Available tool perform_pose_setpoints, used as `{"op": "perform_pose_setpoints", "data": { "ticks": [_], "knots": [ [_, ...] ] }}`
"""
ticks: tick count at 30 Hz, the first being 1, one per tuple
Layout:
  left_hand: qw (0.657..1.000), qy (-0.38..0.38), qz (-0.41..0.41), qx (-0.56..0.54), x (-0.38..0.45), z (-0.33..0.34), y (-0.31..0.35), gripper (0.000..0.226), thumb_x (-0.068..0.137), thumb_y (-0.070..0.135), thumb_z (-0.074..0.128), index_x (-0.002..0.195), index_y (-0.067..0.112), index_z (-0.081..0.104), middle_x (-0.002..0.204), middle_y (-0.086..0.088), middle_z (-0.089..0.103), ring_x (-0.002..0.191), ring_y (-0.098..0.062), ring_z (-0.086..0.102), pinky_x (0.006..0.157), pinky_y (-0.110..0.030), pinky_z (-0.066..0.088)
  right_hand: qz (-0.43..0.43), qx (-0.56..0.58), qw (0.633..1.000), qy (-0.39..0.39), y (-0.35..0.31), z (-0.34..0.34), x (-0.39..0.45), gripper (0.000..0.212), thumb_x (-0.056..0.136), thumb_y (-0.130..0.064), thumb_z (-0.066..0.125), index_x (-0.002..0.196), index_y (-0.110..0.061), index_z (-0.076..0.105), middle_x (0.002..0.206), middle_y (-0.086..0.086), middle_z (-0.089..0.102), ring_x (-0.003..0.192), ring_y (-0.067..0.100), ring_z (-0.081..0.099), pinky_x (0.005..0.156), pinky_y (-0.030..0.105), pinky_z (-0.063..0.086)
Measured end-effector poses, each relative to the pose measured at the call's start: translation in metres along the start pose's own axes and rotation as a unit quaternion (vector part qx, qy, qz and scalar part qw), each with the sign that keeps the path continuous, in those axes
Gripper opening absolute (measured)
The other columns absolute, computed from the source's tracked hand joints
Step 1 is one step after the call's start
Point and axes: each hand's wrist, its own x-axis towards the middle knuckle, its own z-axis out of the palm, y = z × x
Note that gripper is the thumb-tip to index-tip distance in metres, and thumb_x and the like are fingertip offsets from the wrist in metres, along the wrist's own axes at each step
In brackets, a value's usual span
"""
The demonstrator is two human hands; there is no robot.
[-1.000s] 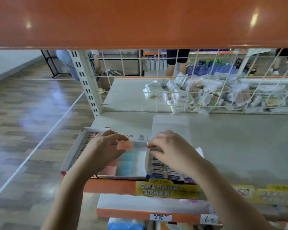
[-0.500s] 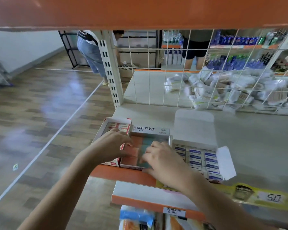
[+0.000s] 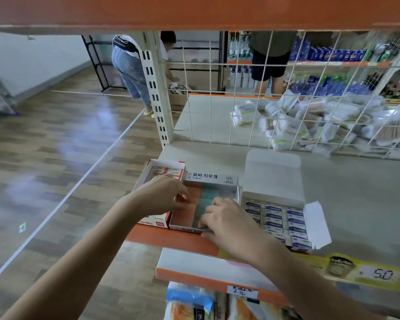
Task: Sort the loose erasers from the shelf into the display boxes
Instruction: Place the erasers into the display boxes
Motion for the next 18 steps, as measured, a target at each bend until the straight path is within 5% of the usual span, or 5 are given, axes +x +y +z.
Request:
{"op": "perform_pose_setpoints", "data": {
  "ticks": [11, 18],
  "knots": [
    [0.997, -0.02, -0.002, 0.081, 0.005, -0.004, 0.008, 0.024, 0.086, 0.032, 0.058, 0.108, 0.031, 0.066, 0.108, 0.01, 0.065, 0.108, -0.015, 0.054, 0.093, -0.034, 0.042, -0.02, -0.002, 1.0, -0.002, 0.004, -0.002, 0.002, 0.03, 0.095, -0.033, 0.045, 0.115, -0.018, 0.063, 0.114, 0.001, 0.06, 0.111, 0.021, 0.043, 0.091, 0.035, 0.032],
    [0.992, 0.078, 0.046, 0.09, 0.032, -0.034, 0.039, 0.03, 0.092, 0.05, 0.046, 0.117, 0.039, 0.058, 0.113, 0.015, 0.06, 0.11, -0.009, 0.051, 0.088, -0.025, 0.039, 0.054, 0.09, 0.989, 0.108, 0.053, -0.042, -0.012, 0.031, 0.091, -0.03, 0.057, 0.117, -0.015, 0.061, 0.116, 0.003, 0.059, 0.11, 0.018, 0.047, 0.092, 0.029, 0.034]
  ]
}}
